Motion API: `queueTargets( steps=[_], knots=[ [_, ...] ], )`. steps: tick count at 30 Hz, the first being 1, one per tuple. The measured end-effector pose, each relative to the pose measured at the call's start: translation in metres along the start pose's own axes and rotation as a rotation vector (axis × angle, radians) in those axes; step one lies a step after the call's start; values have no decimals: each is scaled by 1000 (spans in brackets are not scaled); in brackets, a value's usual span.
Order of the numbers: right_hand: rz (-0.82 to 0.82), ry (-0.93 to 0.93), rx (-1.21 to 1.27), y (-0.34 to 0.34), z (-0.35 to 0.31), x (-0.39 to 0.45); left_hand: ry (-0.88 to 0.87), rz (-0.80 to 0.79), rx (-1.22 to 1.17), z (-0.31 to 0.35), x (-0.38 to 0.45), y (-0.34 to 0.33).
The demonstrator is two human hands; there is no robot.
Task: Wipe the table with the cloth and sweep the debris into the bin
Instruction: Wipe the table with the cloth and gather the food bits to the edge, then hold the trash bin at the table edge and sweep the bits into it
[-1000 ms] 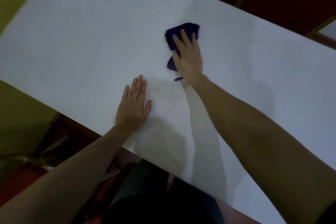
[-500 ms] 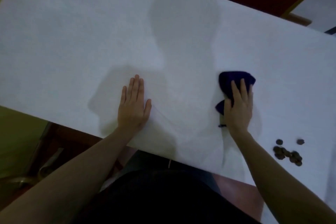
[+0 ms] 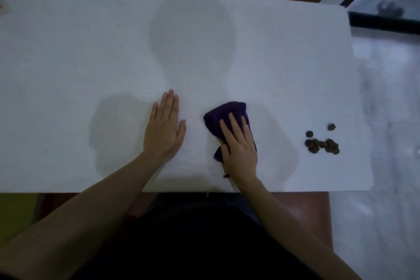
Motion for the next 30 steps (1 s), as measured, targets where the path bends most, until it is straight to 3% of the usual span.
queueTargets(
  steps=[9, 25, 30],
  knots=[
    [125, -296, -16, 46, 99, -12, -287, -81, 41, 88, 31, -18],
    [26, -269, 56, 59, 121, -13, -232, -89, 82, 130, 31, -37],
    [59, -217, 66, 79, 125, -18, -295, -86, 17, 154, 41, -29]
  ],
)
Point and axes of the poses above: each hand's wrist, its own x-axis towards the middle knuckle, its own y-axis out of the back of the hand, z = x × y, the point moved 2 cm from there along x, towards the middle knuckle, and after that the axes turned 1 degree about -z, right-handed, at the moved point
